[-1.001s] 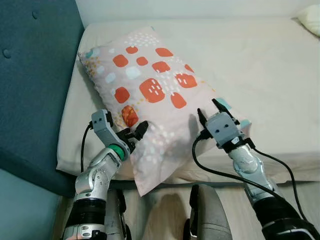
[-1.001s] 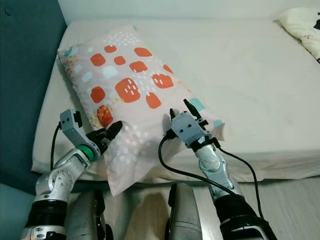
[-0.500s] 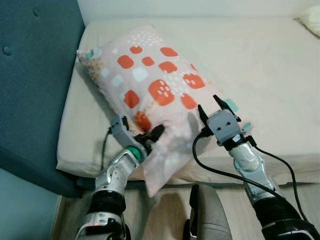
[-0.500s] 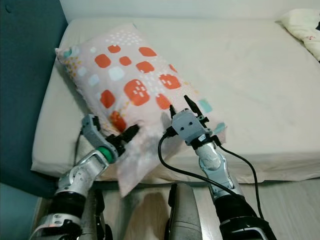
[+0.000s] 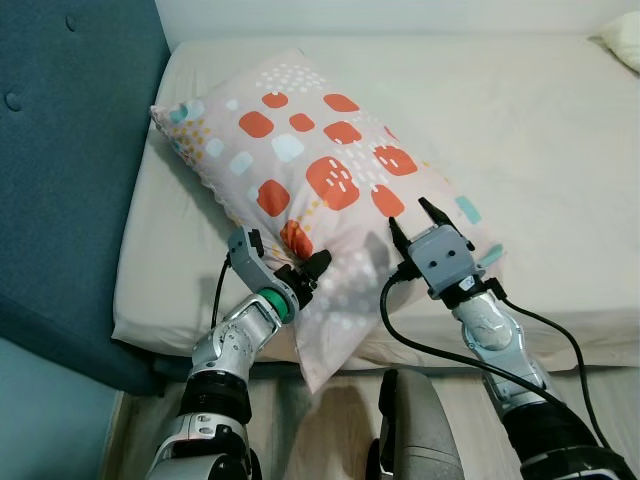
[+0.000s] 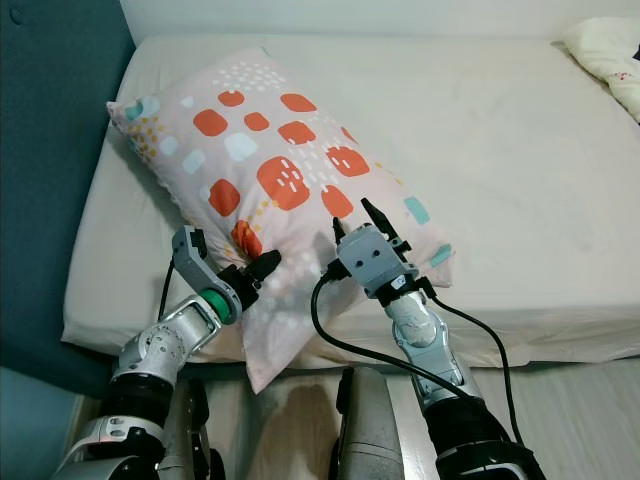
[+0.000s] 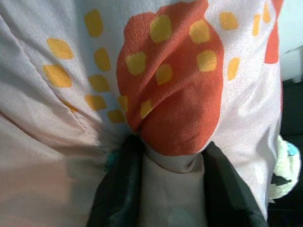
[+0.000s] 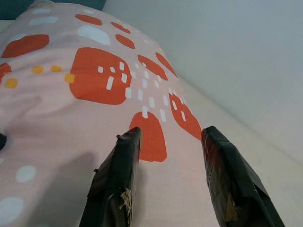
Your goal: Clean up the room
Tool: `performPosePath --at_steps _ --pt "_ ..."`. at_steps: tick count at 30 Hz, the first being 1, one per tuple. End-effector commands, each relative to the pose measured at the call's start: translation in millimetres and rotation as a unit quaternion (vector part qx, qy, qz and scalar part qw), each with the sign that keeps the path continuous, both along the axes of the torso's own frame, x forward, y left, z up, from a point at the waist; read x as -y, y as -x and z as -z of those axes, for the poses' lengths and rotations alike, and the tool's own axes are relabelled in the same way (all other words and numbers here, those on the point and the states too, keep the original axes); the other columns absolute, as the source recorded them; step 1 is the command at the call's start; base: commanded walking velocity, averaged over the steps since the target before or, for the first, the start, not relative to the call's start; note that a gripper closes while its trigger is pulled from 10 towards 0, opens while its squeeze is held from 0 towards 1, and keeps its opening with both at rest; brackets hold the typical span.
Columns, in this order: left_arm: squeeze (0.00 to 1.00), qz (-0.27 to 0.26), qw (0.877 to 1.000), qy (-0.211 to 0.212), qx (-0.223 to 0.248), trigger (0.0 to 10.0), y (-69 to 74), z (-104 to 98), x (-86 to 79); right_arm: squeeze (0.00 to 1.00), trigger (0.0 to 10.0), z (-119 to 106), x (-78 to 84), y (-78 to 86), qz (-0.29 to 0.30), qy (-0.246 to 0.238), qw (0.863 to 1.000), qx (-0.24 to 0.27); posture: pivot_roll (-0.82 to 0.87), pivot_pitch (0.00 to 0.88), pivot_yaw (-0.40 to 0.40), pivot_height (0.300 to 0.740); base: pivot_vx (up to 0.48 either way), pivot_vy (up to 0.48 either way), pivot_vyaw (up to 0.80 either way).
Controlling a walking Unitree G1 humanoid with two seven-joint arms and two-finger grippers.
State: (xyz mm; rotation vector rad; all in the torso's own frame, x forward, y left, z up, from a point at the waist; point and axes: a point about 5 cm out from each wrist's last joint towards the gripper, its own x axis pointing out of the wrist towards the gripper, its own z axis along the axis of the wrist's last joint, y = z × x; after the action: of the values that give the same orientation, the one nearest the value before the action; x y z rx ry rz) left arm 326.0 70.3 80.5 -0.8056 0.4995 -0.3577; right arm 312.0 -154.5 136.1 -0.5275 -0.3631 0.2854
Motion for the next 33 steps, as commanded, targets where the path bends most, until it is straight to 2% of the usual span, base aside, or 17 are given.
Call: performPosePath --at_steps 1,13,16,18,19,20,21,22,23,24,25,27,29,31,32,33 --pt "0.00 0.032 0.999 -0.004 -0.011 0.0 1.7 -2 19.6 0.00 10.0 4 1.3 1.8 0.003 -0.005 1.000 -0.010 -0.06 0.081 0.033 0.579 0.000 0.000 0.00" --pt "0.00 0.031 0.999 -0.029 -0.008 0.0 5.5 -3 17.8 0.00 10.0 5 2.9 2.1 0.007 -0.006 1.000 -0.015 -0.05 0.087 0.037 0.579 0.000 0.000 0.00" --pt "0.00 0.021 0.999 -0.048 0.011 0.0 2.2 -11 15.5 0.00 10.0 6 3.4 2.1 0.009 -0.006 1.000 -0.016 -0.05 0.088 0.036 0.579 0.000 0.000 0.00" --pt "0.00 0.007 0.996 -0.081 0.043 0.0 -4.7 -22 11.9 0.00 10.0 5 3.8 1.8 0.010 -0.006 1.000 -0.016 -0.05 0.090 0.036 0.579 0.000 0.000 0.00" --pt "0.00 0.001 0.987 -0.140 0.078 0.0 -12.3 -31 7.5 0.00 10.0 4 4.3 1.2 0.011 -0.005 1.000 -0.014 -0.05 0.090 0.033 0.579 0.000 0.000 0.00" --pt "0.00 -0.002 0.978 -0.181 0.102 10.0 -17.3 -37 4.6 0.00 10.0 4 4.5 0.8 0.011 -0.005 1.000 -0.013 -0.05 0.090 0.033 0.579 0.000 0.000 0.00" --pt "0.00 -0.008 0.960 -0.243 0.141 10.0 -25.9 -48 -0.6 0.00 10.0 3 4.8 0.1 0.012 -0.004 1.000 -0.012 -0.05 0.090 0.032 0.579 0.000 0.000 0.00" --pt "0.00 -0.008 0.960 -0.243 0.141 10.0 -25.9 -48 -0.6 0.00 10.0 3 4.8 0.1 0.012 -0.004 1.000 -0.012 -0.05 0.090 0.032 0.579 0.000 0.000 0.00" --pt "0.00 -0.009 0.939 -0.298 0.174 10.0 -34.4 -59 -5.2 0.00 10.0 2 5.0 -0.5 0.012 -0.003 1.000 -0.011 -0.05 0.090 0.032 0.579 0.000 0.000 0.00" --pt "0.00 -0.009 0.939 -0.298 0.174 10.0 -34.4 -59 -5.2 0.00 10.0 2 5.0 -0.5 0.012 -0.003 1.000 -0.011 -0.05 0.090 0.032 0.579 0.000 0.000 0.00" --pt "0.00 -0.017 0.901 -0.375 0.216 10.0 -49.8 -79 -15.0 0.00 10.0 2 4.9 -1.3 0.012 -0.002 1.000 -0.011 -0.05 0.087 0.035 0.579 0.000 0.000 0.00" --pt "0.00 -0.017 0.901 -0.375 0.216 10.0 -49.8 -79 -15.0 0.00 10.0 2 4.9 -1.3 0.012 -0.002 1.000 -0.011 -0.05 0.087 0.035 0.579 0.000 0.000 0.00" --pt "0.00 -0.051 0.856 -0.455 0.240 10.0 -70.8 -107 -35.9 0.00 10.0 2 3.9 -1.4 0.011 -0.003 1.000 -0.011 -0.05 0.086 0.039 0.579 0.000 0.000 0.00" --pt "0.00 -0.083 0.819 -0.509 0.251 10.0 -81.9 -127 -53.5 0.00 10.0 3 2.1 -0.3 0.010 -0.005 1.000 -0.012 -0.05 0.088 0.043 0.579 0.000 0.000 0.00" --pt "0.00 -0.083 0.819 -0.509 0.251 10.0 -81.9 -127 -53.5 0.00 10.0 3 2.1 -0.3 0.010 -0.005 1.000 -0.012 -0.05 0.088 0.043 0.579 0.000 0.000 0.00" --pt "0.00 -0.103 0.798 -0.537 0.253 10.0 -85.9 -137 -63.3 0.00 10.0 4 0.8 0.8 0.009 -0.006 1.000 -0.013 -0.05 0.089 0.044 0.579 0.000 0.000 0.00"
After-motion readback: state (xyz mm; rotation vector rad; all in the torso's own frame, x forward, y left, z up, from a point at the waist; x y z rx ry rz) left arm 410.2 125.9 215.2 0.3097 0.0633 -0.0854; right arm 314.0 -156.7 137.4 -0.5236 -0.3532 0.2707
